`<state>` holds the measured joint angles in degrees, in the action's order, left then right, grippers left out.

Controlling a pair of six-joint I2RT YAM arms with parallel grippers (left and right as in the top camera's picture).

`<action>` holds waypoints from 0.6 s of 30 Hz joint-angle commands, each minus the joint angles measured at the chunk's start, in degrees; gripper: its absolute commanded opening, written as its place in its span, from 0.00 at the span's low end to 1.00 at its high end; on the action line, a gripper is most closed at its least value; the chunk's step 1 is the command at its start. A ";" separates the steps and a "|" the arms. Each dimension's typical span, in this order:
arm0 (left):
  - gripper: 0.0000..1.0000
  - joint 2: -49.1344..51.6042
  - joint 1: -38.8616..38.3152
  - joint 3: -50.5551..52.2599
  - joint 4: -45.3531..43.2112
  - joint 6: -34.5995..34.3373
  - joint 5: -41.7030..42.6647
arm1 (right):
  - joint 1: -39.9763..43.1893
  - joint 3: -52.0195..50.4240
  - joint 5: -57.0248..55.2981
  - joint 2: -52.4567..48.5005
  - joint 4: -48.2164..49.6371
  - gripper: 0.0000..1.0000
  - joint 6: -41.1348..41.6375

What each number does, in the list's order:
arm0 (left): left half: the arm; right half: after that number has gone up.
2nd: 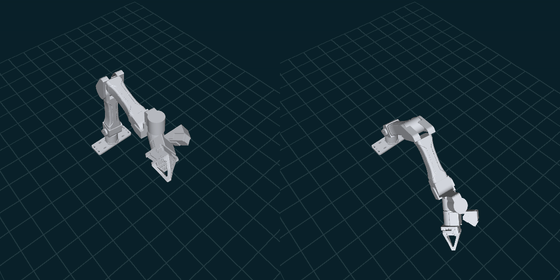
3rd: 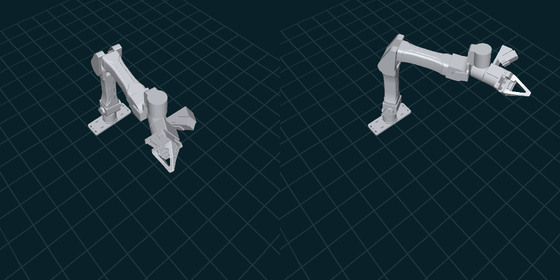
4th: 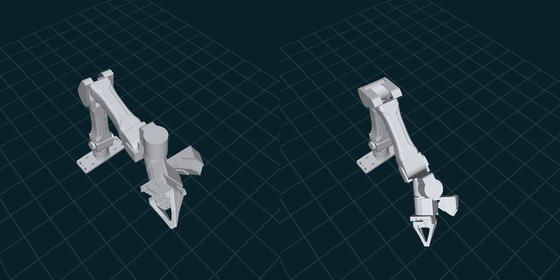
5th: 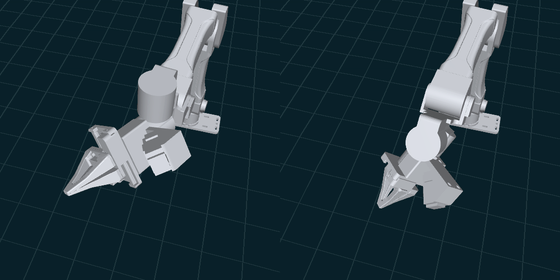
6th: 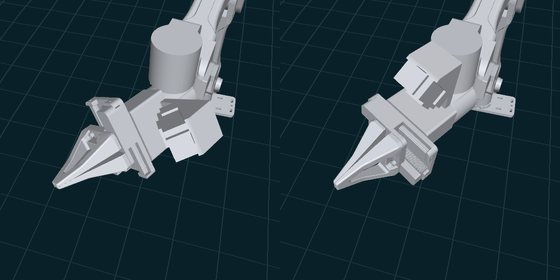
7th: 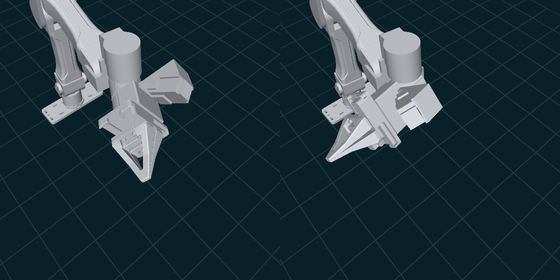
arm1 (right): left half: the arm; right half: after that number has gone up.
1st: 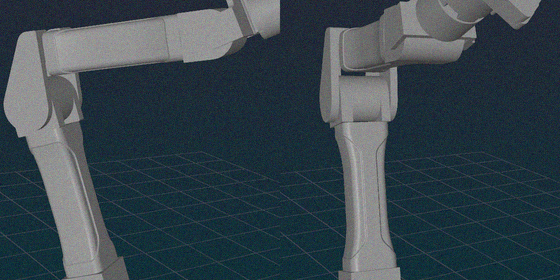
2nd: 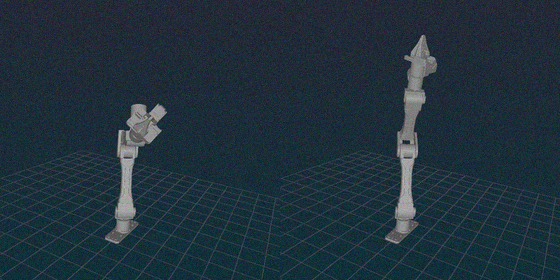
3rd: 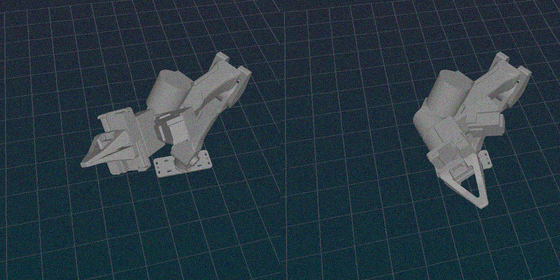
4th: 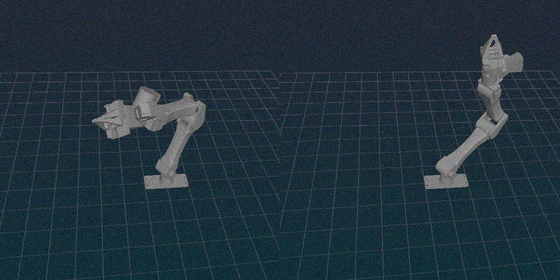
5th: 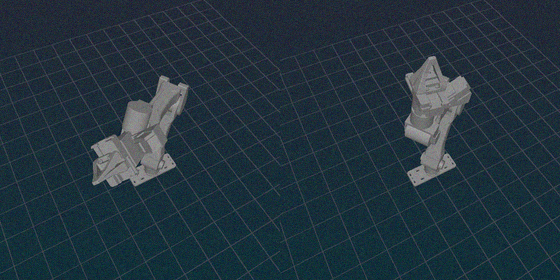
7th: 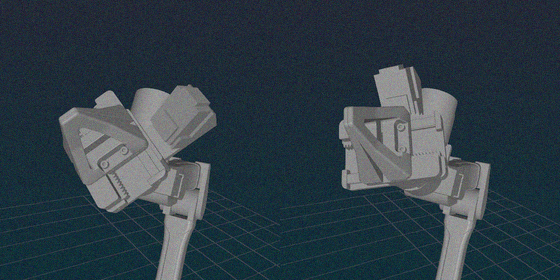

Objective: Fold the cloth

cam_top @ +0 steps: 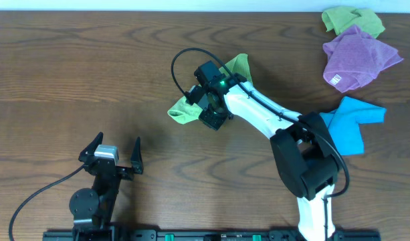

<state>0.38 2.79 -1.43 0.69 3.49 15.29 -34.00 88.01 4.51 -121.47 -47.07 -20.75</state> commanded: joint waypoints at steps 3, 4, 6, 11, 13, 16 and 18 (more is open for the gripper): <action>0.96 -0.11 -0.20 1.14 2.03 0.81 2.12 | -0.70 0.35 0.46 -0.74 0.39 0.32 -0.13; 0.96 -0.11 -0.20 1.14 2.03 0.81 2.12 | -0.70 0.35 0.46 -0.96 0.59 0.32 -0.13; 0.96 -0.11 -0.20 1.14 2.03 0.81 2.12 | -0.70 0.35 0.46 -1.53 0.68 0.32 -0.13; 0.95 -0.11 -0.20 1.14 2.05 0.81 2.12 | -0.70 0.35 0.46 -1.88 0.85 0.32 -0.13; 0.95 -0.11 -0.20 1.14 2.05 0.81 2.12 | -0.70 0.35 0.48 -2.03 1.07 0.33 -0.13; 0.95 -0.11 -0.20 1.14 2.03 0.81 2.12 | -0.70 0.35 0.46 -2.43 1.27 0.32 -0.13; 0.95 -0.11 -0.20 1.14 2.03 0.81 2.14 | -0.70 0.35 0.46 -2.43 1.46 0.28 -0.11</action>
<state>0.38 2.79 -1.43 0.69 3.49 15.29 -34.04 88.01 4.49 -122.96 -45.91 -20.80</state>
